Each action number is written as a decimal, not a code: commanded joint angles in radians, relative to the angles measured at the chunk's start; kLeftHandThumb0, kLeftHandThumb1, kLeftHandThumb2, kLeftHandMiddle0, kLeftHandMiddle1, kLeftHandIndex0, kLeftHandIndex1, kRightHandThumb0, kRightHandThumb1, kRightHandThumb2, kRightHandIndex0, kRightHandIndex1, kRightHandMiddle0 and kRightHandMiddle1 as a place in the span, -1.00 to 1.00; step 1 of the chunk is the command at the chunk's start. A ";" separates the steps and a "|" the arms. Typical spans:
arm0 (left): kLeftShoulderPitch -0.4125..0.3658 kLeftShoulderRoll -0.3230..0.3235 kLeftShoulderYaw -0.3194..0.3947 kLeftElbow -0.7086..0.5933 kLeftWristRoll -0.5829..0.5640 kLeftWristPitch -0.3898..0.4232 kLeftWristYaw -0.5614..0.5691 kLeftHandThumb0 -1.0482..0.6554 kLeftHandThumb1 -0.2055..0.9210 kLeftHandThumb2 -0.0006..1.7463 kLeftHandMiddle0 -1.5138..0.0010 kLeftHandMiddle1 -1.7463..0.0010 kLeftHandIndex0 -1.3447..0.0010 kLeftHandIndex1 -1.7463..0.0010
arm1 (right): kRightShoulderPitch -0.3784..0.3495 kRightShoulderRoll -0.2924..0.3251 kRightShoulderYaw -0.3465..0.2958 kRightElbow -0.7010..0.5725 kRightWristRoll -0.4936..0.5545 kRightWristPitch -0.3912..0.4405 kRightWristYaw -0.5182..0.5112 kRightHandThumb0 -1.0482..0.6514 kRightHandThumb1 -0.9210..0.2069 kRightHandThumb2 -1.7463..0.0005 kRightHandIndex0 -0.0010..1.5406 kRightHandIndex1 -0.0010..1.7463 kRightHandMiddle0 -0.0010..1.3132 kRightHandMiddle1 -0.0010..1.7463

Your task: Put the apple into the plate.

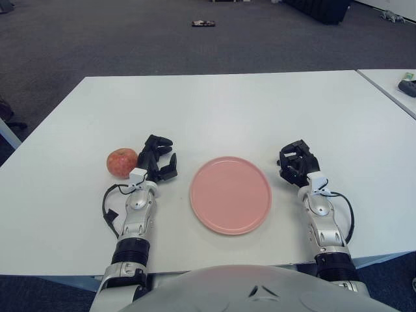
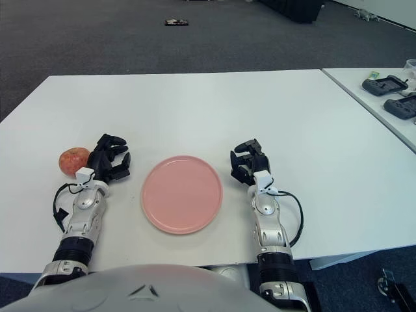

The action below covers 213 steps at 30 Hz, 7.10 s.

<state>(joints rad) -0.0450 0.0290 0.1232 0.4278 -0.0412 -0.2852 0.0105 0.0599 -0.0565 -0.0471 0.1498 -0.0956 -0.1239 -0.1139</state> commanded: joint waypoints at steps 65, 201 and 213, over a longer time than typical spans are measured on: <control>0.256 0.120 -0.078 -0.566 1.047 0.459 0.643 -0.96 0.80 -0.24 1.00 0.72 0.99 0.32 | 0.002 -0.005 0.000 0.026 -0.007 0.041 -0.011 -0.21 -0.60 0.04 -0.37 0.60 -0.51 1.00; -0.207 0.547 -0.431 -0.083 0.829 0.673 -0.320 -1.00 0.46 -0.23 1.00 1.00 1.00 1.00 | 0.042 -0.015 -0.019 -0.022 0.016 0.020 0.028 -0.22 -0.54 -0.02 -0.36 0.58 -0.47 1.00; -0.205 0.582 -0.426 -0.079 0.764 0.624 -0.371 -1.00 0.58 -0.27 1.00 1.00 1.00 1.00 | 0.041 -0.010 -0.024 -0.031 0.012 0.046 0.022 -0.22 -0.55 -0.01 -0.39 0.57 -0.48 1.00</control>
<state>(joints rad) -0.2896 0.6134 -0.2838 0.3140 0.7548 0.3532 -0.3168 0.0947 -0.0648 -0.0617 0.1096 -0.0869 -0.1119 -0.0883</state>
